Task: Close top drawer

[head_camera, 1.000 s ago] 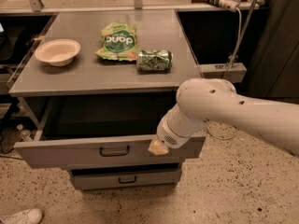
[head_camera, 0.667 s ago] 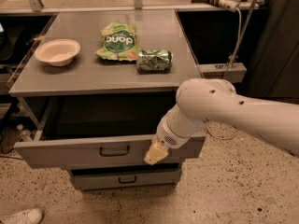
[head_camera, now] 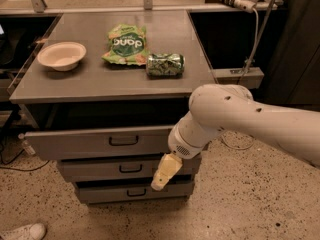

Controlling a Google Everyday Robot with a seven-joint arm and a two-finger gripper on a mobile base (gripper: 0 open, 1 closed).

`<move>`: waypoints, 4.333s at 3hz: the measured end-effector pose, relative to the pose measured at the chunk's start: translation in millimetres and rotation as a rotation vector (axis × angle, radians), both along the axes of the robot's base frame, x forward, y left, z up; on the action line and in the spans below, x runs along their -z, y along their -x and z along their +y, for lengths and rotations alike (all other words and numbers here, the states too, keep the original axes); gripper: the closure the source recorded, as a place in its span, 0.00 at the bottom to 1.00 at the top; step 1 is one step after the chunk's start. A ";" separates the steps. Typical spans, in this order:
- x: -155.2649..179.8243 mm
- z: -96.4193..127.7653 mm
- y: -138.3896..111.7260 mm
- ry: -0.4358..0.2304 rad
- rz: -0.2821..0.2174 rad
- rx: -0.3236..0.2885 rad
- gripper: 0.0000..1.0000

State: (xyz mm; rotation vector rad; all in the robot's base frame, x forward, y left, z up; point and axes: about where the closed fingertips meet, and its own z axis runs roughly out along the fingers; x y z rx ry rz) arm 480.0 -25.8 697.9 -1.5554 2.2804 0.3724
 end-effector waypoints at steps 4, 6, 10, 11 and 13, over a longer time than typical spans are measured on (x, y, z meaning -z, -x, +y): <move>0.0 0.0 0.0 0.000 0.000 0.000 0.88; 45.0 2.8 -63.3 0.003 0.013 0.064 1.00; 45.4 3.3 -64.3 0.003 0.013 0.064 0.34; 45.4 3.3 -64.3 0.003 0.013 0.064 0.11; 45.4 3.3 -64.3 0.003 0.013 0.064 0.00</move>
Offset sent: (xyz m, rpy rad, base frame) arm 0.0000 0.0000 0.0000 0.0000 0.0000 0.0000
